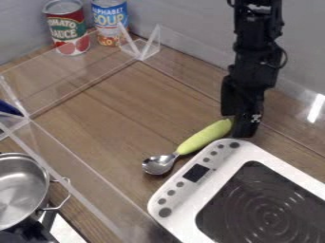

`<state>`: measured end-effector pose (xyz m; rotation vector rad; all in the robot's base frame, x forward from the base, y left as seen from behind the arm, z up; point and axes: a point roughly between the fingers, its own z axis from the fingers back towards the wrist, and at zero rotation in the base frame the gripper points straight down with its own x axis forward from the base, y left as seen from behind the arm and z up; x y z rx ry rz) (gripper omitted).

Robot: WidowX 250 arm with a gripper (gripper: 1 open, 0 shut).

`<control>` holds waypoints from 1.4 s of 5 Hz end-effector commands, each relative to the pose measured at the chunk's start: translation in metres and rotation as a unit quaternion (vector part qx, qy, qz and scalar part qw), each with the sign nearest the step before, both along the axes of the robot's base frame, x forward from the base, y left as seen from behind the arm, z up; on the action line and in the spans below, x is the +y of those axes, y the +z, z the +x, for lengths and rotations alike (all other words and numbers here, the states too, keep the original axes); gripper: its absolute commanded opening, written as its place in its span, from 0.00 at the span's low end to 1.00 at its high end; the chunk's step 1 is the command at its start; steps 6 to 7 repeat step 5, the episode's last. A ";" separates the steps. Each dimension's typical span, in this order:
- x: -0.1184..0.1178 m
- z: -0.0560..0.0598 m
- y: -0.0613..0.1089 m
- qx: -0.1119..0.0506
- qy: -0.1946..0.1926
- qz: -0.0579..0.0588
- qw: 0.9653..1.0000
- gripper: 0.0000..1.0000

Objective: Remove green spoon from the white and black stove top and place it on the table

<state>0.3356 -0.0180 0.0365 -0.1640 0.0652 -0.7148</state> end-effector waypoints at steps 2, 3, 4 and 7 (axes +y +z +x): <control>0.004 0.014 0.016 -0.021 -0.023 -0.009 0.999 1.00; 0.005 0.016 0.017 -0.018 -0.034 -0.009 0.999 1.00; 0.007 0.019 0.015 -0.015 -0.042 -0.010 0.999 1.00; 0.008 0.022 0.017 -0.012 -0.051 -0.011 0.999 1.00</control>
